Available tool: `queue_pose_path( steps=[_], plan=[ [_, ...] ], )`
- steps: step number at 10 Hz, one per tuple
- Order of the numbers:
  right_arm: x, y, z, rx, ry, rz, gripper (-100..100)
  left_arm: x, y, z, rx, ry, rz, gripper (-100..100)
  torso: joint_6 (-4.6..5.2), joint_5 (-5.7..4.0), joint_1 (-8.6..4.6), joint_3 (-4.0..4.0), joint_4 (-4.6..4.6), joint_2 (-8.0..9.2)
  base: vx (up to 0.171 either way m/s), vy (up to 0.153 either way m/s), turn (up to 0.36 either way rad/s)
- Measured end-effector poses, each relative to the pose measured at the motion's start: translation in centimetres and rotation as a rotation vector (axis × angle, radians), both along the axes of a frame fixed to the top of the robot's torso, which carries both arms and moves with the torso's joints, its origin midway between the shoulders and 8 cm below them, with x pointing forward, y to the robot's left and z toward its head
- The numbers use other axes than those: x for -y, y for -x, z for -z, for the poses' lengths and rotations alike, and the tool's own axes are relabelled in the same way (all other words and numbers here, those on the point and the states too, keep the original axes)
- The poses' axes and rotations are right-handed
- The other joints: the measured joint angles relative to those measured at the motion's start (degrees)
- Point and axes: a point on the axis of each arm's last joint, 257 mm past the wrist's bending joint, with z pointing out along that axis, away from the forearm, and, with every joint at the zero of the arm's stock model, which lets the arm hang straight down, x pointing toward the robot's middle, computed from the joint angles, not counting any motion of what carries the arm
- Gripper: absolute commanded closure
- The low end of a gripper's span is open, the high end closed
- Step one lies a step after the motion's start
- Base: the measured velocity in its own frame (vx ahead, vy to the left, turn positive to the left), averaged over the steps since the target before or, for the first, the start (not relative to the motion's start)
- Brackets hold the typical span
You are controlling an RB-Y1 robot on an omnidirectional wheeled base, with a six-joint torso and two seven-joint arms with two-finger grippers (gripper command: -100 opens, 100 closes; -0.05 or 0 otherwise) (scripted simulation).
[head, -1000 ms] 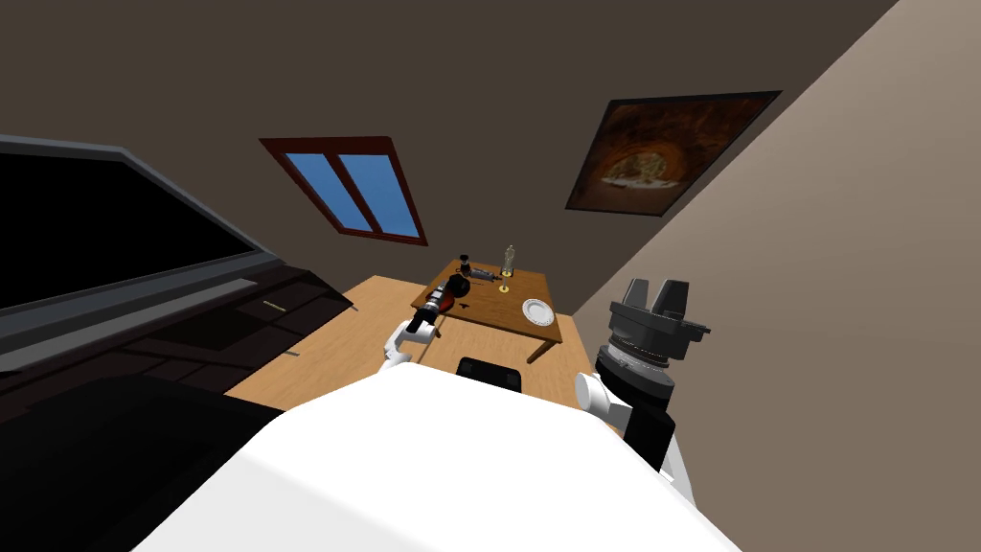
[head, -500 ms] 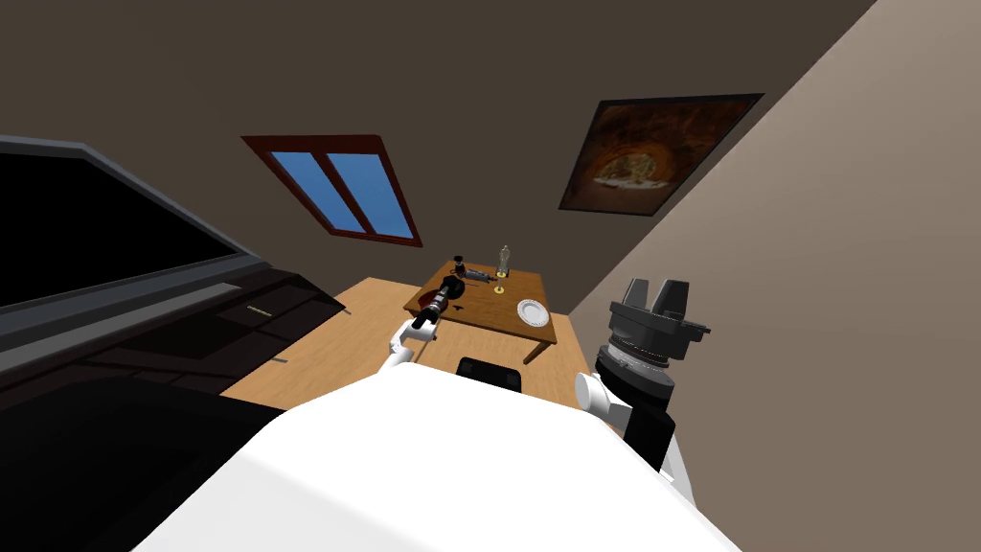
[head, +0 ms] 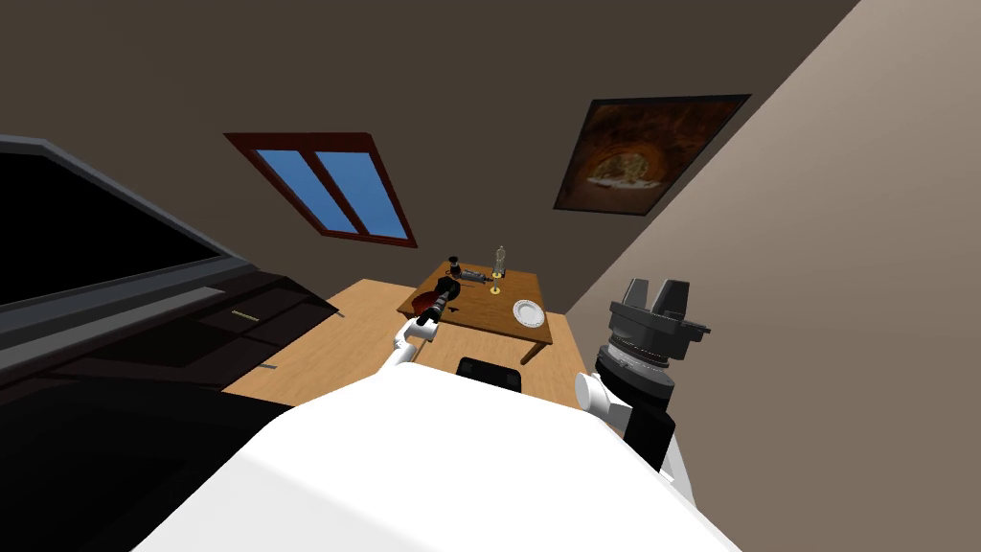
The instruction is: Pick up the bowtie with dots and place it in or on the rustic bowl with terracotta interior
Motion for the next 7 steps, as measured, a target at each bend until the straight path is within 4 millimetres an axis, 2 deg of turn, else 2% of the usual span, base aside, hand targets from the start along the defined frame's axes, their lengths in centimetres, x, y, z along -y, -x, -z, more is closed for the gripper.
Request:
queue_pose_path(
  steps=[3, 7],
  plan=[
    [0.0, 0.0, 0.0, 0.0, 0.0, 0.0, 0, -0.9, 0.4, 3.2, -0.105, -0.015, -0.016, -100, 0.0, 0.01, 0.06, 0.02, 0.01, 0.03, 0.038, -0.046, -0.034],
    [0.0, 0.0, 0.0, 0.0, 0.0, 0.0, 0, -2.5, 2.0, 7.2, -0.248, -0.041, -0.04, -100, -0.01, 0.0, 0.03, 0.02, 0.01, 0.04, 0.035, -0.043, -0.028]
  ],
)
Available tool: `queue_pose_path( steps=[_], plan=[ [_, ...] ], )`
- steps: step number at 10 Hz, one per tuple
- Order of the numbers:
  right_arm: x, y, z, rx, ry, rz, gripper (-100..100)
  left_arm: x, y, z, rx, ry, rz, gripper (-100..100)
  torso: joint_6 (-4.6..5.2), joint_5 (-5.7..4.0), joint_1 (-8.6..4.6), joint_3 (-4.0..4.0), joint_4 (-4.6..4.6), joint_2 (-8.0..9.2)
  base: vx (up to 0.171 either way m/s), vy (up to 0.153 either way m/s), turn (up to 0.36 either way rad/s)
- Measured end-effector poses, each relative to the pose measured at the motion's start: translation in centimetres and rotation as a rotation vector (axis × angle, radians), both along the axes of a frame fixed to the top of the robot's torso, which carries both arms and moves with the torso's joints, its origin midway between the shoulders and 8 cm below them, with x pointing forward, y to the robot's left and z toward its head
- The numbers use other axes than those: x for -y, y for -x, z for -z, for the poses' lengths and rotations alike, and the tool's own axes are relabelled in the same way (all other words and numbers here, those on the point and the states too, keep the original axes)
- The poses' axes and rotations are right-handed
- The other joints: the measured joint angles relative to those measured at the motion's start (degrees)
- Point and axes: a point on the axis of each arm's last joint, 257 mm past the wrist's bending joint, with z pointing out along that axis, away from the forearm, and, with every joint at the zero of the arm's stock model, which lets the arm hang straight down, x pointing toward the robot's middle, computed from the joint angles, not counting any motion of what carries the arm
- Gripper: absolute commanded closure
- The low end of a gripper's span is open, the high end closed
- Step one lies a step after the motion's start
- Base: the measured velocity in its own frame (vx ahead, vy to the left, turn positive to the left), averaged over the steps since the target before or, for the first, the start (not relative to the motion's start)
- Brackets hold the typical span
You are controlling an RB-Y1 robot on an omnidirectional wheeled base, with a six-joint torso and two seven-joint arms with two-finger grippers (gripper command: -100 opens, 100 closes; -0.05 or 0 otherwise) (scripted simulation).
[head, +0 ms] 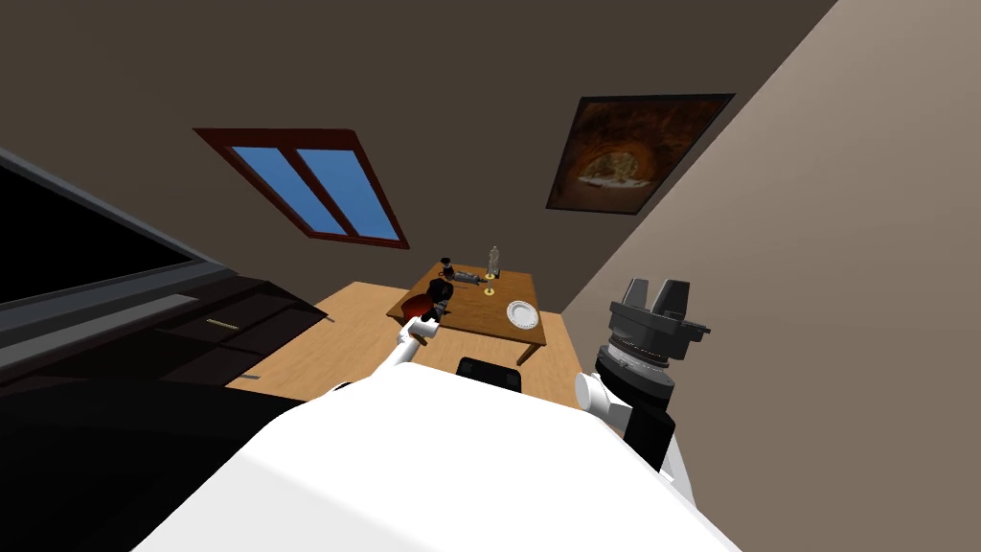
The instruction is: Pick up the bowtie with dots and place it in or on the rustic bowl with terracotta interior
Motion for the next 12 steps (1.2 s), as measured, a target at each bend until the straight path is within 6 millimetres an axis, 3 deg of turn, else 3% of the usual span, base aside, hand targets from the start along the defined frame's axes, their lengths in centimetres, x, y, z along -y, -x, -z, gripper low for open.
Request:
queue_pose_path(
  steps=[5, 12],
  plan=[
    [0.0, 0.0, 0.0, 0.0, 0.0, 0.0, 0, -2.6, 2.0, 3.3, -0.152, -0.036, -0.03, -100, -0.02, 0.0, 0.04, 0.02, 0.0, 0.04, 0.034, -0.042, -0.03],
    [0.0, 0.0, 0.0, 0.0, 0.0, 0.0, 0, -6.2, 4.7, 6.0, -0.313, -0.084, -0.071, -100, -0.01, 0.01, 0.08, 0.03, 0.01, 0.05, 0.026, -0.03, -0.023]
  ],
)
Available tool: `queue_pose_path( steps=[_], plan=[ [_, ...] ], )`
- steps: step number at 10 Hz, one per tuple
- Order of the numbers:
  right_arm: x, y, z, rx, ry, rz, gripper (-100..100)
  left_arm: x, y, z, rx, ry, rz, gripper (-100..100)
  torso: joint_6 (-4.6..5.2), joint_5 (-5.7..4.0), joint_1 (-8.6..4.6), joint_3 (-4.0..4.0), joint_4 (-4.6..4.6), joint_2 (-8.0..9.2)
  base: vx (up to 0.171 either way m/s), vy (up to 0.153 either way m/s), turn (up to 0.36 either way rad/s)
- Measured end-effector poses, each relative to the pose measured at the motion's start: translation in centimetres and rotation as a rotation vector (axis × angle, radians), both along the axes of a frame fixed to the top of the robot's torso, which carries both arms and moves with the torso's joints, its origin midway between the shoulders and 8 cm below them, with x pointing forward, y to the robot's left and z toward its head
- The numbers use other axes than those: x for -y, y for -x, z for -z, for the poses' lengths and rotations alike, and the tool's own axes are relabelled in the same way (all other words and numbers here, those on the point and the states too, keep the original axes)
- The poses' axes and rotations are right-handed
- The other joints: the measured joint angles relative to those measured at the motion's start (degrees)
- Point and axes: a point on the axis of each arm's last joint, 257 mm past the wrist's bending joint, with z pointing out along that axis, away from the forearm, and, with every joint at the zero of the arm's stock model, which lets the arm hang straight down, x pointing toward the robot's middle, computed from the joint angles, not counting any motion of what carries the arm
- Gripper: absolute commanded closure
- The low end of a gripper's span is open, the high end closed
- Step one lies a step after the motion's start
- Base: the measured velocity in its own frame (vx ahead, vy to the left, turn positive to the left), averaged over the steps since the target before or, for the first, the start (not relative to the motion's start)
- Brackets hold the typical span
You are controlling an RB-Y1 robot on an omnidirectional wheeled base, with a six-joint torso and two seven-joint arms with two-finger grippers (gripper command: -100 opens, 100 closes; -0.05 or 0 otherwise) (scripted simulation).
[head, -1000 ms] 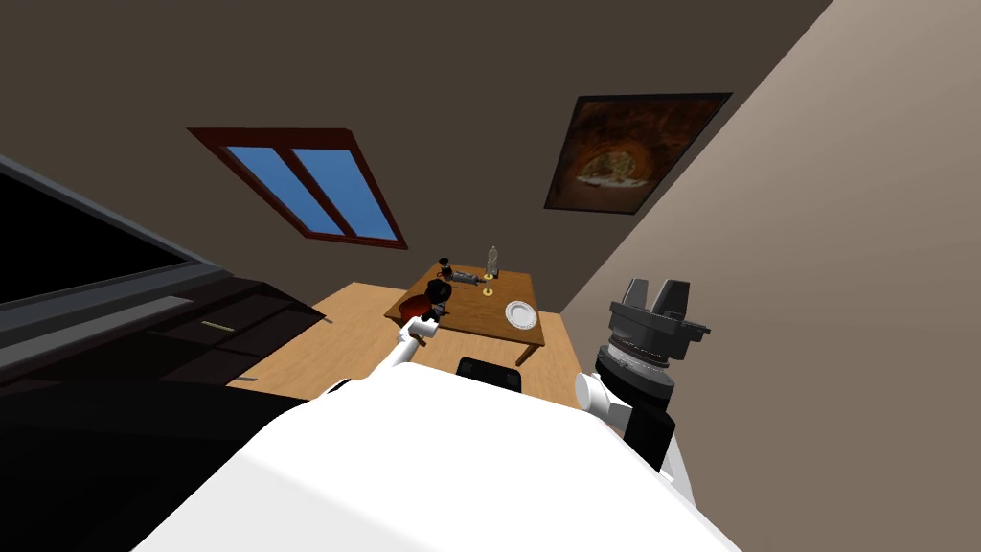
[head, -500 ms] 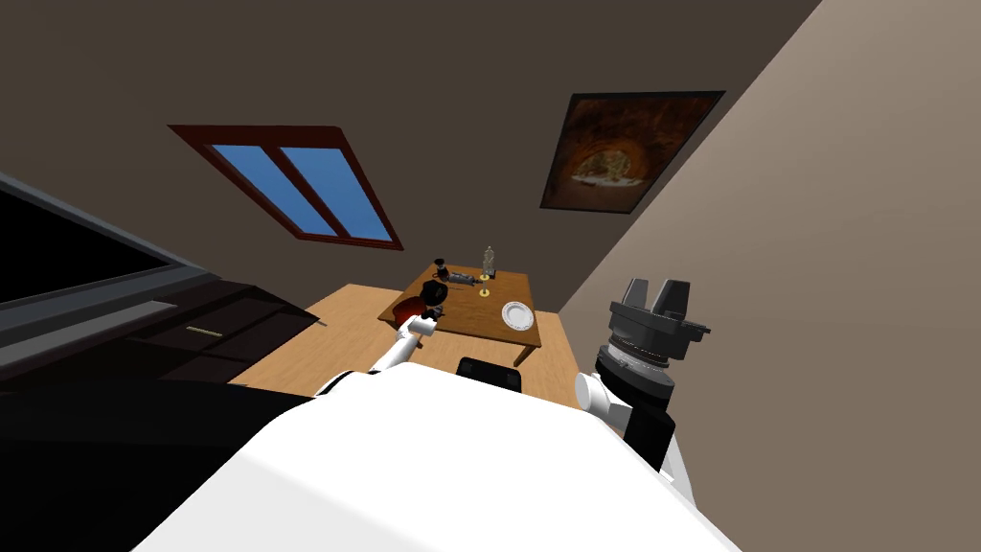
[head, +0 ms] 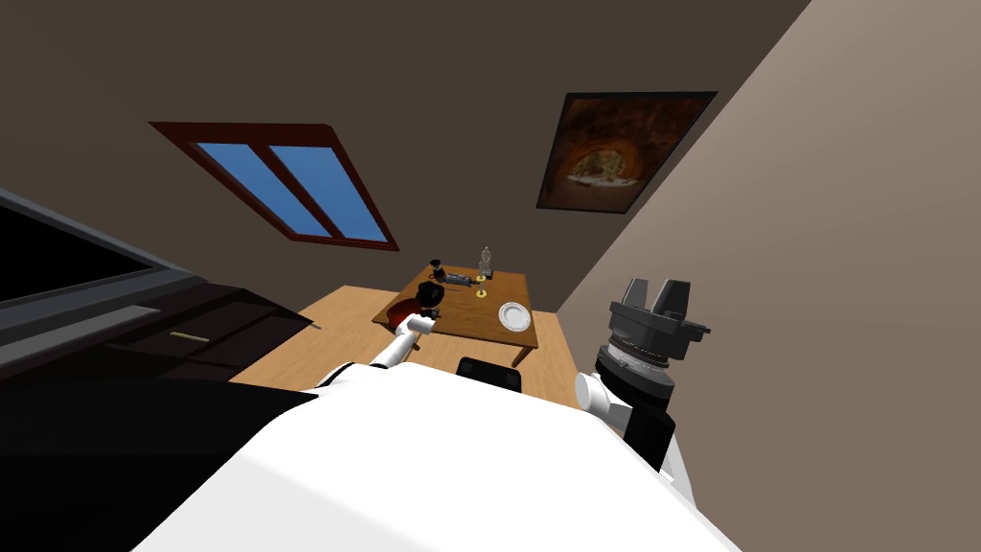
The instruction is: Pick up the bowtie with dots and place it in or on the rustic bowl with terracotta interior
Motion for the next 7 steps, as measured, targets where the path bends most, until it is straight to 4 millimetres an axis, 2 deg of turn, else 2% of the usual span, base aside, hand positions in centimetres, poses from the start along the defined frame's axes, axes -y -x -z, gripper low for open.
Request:
queue_pose_path(
  steps=[2, 3, 4, 7],
  plan=[
    [0.0, 0.0, 0.0, 0.0, 0.0, 0.0, 0, -0.7, 0.6, 0.4, -0.029, -0.01, -0.009, -100, -0.01, 0.01, 0.04, 0.03, 0.01, 0.06, 0.007, -0.013, -0.001],
    [0.0, 0.0, 0.0, 0.0, 0.0, 0.0, 0, -0.8, 0.6, 0.4, -0.03, -0.01, -0.009, 0, -0.01, 0.02, 0.08, 0.05, 0.02, 0.09, 0.0, 0.0, 0.0],
    [0.0, 0.0, 0.0, 0.0, 0.0, 0.0, 0, -0.8, 0.6, 0.4, -0.029, -0.01, -0.009, -100, -0.01, 0.02, 0.1, 0.06, 0.02, 0.11, 0.023, -0.007, -0.073],
    [0.0, 0.0, 0.0, 0.0, 0.0, 0.0, 0, -2.2, 2.4, 1.7, -0.032, -0.01, -0.028, -100, -0.01, 0.03, 0.12, -0.06, -0.02, -0.1, 0.062, -0.003, -0.075]
  ],
)
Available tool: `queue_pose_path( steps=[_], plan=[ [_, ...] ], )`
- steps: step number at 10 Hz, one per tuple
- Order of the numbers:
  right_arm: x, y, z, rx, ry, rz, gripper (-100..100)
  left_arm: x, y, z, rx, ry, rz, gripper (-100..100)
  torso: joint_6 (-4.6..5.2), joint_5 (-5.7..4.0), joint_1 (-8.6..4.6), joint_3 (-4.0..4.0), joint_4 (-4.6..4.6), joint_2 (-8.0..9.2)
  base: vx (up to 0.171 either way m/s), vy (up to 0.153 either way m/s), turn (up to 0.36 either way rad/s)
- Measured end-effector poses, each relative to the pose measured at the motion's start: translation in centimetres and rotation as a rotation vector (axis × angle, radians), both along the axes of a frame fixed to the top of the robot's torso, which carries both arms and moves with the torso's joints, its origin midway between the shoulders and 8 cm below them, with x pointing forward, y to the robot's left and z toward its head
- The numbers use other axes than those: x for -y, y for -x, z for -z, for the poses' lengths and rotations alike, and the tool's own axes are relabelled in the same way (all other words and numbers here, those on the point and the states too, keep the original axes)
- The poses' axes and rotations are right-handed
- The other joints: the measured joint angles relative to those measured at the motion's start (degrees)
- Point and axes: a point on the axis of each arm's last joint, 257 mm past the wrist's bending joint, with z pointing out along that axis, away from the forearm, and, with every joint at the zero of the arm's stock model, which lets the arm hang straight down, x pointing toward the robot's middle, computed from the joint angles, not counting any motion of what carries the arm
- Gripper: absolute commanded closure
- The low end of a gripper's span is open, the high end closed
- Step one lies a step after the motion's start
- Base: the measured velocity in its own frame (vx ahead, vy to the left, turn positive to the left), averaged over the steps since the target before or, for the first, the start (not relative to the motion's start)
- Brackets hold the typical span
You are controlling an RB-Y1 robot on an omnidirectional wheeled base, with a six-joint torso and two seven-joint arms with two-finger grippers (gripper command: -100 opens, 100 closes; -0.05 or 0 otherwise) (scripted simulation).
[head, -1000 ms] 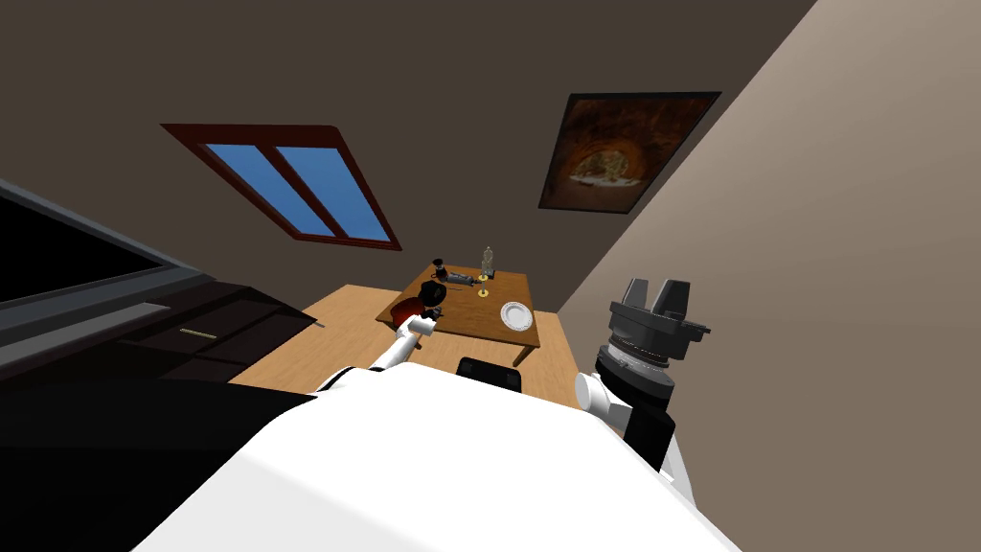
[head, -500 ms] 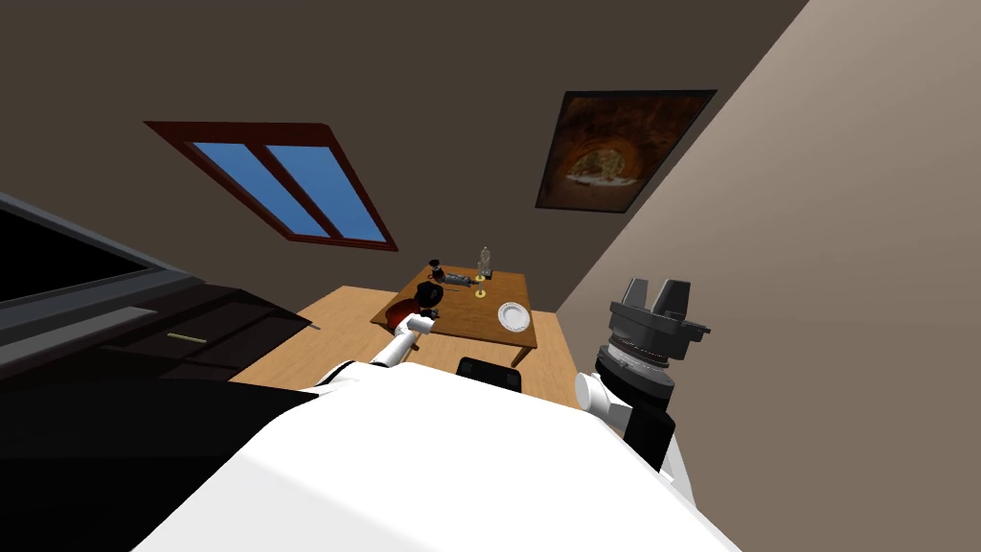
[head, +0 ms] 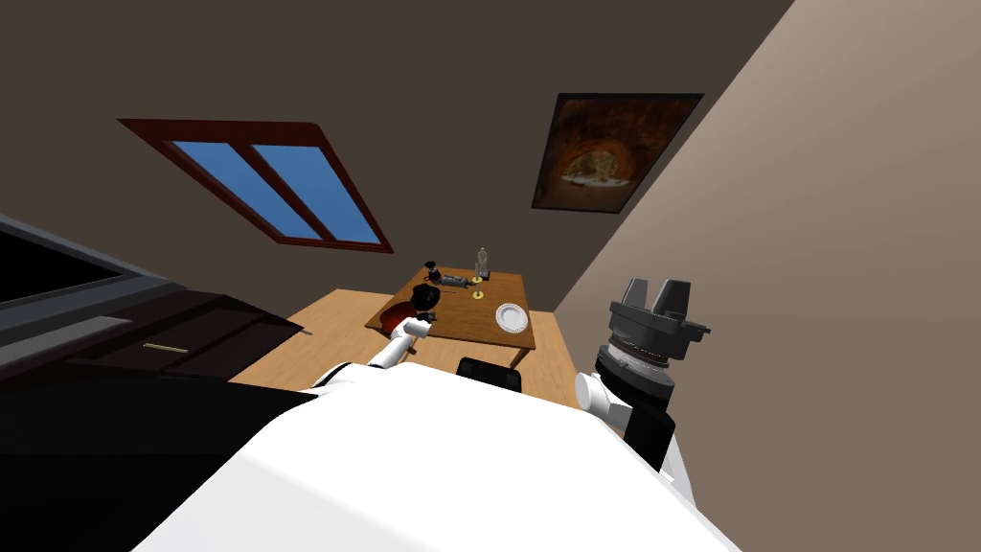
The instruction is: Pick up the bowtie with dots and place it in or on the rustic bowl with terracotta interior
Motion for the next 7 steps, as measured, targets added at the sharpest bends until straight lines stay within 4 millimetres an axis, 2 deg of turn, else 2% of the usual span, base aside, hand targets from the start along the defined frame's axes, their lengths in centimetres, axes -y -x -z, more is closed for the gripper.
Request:
queue_pose_path(
  steps=[2, 3, 7],
  plan=[
    [0.0, 0.0, 0.0, 0.0, 0.0, 0.0, 0, -0.83, 0.86, 0.36, 0.0, 0.0, -0.011, -100, 0.0, 0.0, -0.02, 0.02, 0.0, 0.04, 0.029, -0.004, -0.011],
    [0.0, 0.0, 0.0, 0.0, 0.0, 0.0, 0, -0.84, 0.85, 0.36, 0.001, 0.0, -0.01, 100, 0.0, 0.0, -0.01, 0.07, 0.02, 0.13, 0.0, 0.0, 0.0],
    [0.0, 0.0, 0.0, 0.0, 0.0, 0.0, 0, -0.83, 0.81, 0.33, 0.003, 0.001, -0.011, 100, 0.01, 0.0, -0.01, 0.1, 0.02, 0.2, 0.0, 0.0, 0.0]
  ],
)
